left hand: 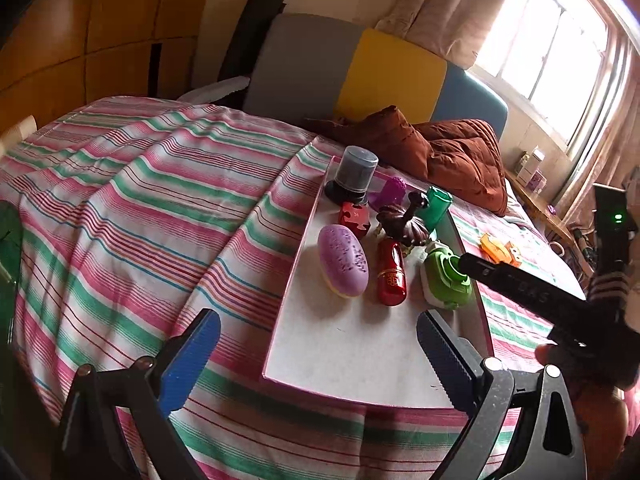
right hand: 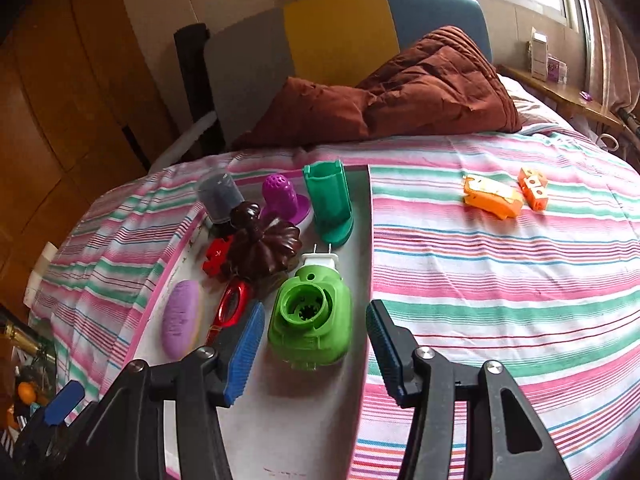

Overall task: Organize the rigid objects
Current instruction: 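Carry the fan toy into the tray and open the right tool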

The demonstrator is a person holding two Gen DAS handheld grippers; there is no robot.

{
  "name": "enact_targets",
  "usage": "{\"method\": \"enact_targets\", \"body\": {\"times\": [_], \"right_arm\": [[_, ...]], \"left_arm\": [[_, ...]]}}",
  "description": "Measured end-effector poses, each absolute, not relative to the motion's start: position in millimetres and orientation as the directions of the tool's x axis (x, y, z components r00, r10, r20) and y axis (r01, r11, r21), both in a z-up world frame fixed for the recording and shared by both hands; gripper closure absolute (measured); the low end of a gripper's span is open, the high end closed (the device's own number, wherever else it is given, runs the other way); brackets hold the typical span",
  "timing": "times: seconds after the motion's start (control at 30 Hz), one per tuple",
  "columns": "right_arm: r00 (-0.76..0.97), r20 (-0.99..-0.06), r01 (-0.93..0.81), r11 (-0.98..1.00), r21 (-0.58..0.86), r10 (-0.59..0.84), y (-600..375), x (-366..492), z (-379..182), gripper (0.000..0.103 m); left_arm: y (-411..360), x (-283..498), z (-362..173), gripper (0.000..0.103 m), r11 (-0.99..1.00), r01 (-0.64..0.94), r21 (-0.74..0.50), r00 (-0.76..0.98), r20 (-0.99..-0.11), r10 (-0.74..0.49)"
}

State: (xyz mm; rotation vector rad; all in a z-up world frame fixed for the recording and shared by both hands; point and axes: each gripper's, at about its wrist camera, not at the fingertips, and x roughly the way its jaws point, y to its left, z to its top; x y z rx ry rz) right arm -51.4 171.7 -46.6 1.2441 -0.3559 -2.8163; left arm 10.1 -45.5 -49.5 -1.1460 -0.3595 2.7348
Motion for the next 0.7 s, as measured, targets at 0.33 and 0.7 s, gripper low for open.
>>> {"method": "enact_targets", "body": {"times": [0.33, 0.7], "right_arm": [[-0.687, -0.722, -0.106, -0.972, 0.210, -0.081, 218, -31, -43, 0.050], [-0.669, -0.742, -0.207, -0.970, 0.124, 0.048, 278, -14, -64, 0.050]], "left_arm": [[-34, 15, -47, 0.004, -0.946, -0.107, -0.307, -0.683, -0.668, 0.294], [-11, 25, -43, 0.004, -0.939, -0.175, -0.297, -0.657, -0.674, 0.336]]}}
